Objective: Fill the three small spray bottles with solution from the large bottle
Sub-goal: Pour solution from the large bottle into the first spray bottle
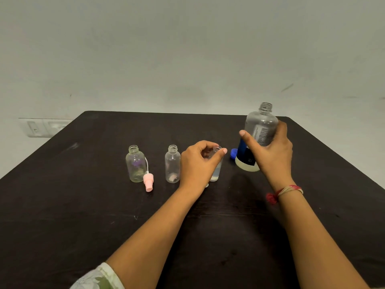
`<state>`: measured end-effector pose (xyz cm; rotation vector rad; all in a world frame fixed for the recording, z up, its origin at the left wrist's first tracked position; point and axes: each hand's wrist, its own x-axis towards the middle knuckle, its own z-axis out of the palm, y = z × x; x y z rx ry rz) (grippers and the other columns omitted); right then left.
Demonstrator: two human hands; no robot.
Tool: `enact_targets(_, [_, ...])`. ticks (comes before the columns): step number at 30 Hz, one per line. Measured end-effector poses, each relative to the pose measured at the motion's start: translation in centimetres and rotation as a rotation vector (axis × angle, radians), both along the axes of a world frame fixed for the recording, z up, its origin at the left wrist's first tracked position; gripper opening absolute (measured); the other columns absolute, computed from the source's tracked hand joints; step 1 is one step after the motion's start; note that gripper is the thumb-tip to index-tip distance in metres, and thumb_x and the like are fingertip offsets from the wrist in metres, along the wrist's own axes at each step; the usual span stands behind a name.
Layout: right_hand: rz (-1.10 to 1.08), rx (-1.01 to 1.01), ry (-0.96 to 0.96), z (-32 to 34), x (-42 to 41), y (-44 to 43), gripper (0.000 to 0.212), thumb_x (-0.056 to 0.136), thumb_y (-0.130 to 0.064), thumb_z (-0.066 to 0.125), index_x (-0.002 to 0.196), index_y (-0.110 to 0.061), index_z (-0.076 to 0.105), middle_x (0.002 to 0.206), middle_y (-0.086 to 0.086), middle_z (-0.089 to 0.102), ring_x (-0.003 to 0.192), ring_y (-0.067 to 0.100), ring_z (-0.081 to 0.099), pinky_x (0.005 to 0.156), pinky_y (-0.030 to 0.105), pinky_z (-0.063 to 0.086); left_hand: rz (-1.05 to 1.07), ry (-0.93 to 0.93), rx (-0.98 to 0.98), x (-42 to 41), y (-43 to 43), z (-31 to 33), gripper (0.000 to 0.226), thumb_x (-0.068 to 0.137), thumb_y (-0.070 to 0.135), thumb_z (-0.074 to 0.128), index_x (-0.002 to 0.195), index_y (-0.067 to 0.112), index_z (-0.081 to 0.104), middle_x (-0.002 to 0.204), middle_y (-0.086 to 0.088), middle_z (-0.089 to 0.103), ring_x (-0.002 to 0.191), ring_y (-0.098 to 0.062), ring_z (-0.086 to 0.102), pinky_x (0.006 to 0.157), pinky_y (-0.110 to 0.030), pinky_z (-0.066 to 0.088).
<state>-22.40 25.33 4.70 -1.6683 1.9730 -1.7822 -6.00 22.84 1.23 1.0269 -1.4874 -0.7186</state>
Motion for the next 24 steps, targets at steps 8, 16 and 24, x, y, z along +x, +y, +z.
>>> enact_targets(8, [-0.047, 0.013, 0.085, 0.4, 0.5, 0.3, 0.066, 0.07, -0.061, 0.072, 0.113, -0.017, 0.047, 0.097, -0.006, 0.058, 0.093, 0.021, 0.062, 0.076, 0.039, 0.053, 0.001, 0.012, -0.002, -0.1, 0.0, 0.0, 0.02, 0.077, 0.035, 0.078, 0.089, 0.019, 0.074, 0.08, 0.008, 0.072, 0.078, -0.005, 0.068, 0.075, -0.035, 0.058])
enact_targets(16, [0.06, 0.0, 0.262, -0.2, 0.3, 0.2, 0.078, 0.067, -0.053, 0.078, 0.128, -0.021, 0.041, 0.125, -0.003, 0.055, 0.11, 0.022, 0.057, 0.085, 0.042, 0.052, 0.0, 0.027, 0.006, -0.1, 0.0, 0.0, 0.019, 0.076, 0.036, 0.079, 0.087, 0.02, 0.074, 0.079, 0.008, 0.072, 0.076, -0.007, 0.068, 0.074, -0.037, 0.058])
enact_targets(24, [0.171, 0.012, 0.343, -0.6, -0.4, -0.3, 0.076, 0.072, -0.021, 0.081, 0.136, -0.016, 0.04, 0.132, 0.006, 0.047, 0.122, 0.021, 0.044, 0.097, 0.025, 0.03, -0.014, 0.028, 0.003, 0.0, 0.0, 0.0, 0.019, 0.077, 0.036, 0.078, 0.087, 0.02, 0.074, 0.079, 0.008, 0.072, 0.076, -0.006, 0.068, 0.073, -0.034, 0.058])
